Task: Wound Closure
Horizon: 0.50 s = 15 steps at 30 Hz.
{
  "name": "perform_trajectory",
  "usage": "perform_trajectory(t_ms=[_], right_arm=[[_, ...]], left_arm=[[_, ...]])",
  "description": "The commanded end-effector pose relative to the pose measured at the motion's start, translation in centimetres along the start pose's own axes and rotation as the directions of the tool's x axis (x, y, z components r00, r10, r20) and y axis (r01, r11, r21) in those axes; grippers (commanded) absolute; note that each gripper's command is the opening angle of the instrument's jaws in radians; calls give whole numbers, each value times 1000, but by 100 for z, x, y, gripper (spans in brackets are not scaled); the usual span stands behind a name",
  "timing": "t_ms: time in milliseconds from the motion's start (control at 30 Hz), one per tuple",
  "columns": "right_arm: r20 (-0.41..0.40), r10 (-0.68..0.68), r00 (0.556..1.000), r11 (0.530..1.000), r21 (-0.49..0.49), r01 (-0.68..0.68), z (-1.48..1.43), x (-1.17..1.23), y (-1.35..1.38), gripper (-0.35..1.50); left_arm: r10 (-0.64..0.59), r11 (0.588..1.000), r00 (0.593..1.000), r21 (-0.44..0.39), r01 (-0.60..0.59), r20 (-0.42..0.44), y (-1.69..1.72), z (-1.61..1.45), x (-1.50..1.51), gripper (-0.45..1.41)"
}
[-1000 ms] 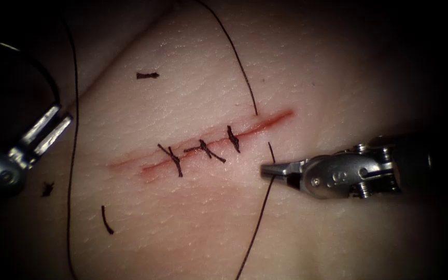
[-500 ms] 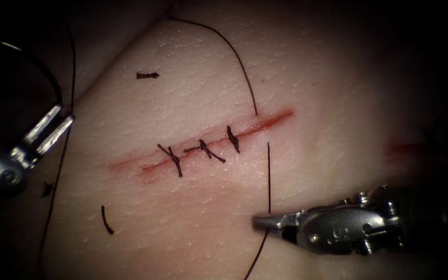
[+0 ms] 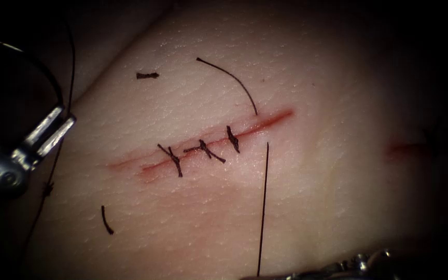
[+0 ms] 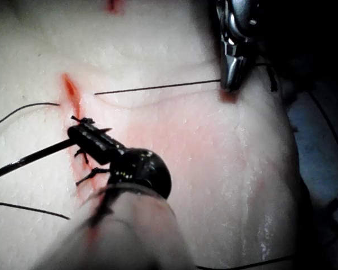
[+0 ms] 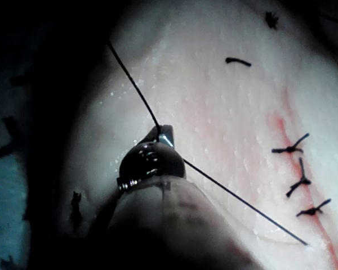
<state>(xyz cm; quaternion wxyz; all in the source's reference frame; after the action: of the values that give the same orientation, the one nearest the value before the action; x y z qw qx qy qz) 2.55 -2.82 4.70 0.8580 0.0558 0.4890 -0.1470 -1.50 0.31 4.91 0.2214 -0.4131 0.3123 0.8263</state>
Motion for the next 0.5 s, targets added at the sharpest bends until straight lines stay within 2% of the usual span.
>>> perform_trajectory(t_ms=[33, 500], right_arm=[[-7, 9, 1000, 1000, 9, -9, 7, 9, -13, -35], [-24, 42, 999, 999, 22, -41, -1, 31, -28, -35]], left_arm=[[-1, 1000, 1000, -2, 1, 1, 9, 1, -2, -45], [-1, 1000, 1000, -3, 1, -1, 9, 1, -1, -45]])
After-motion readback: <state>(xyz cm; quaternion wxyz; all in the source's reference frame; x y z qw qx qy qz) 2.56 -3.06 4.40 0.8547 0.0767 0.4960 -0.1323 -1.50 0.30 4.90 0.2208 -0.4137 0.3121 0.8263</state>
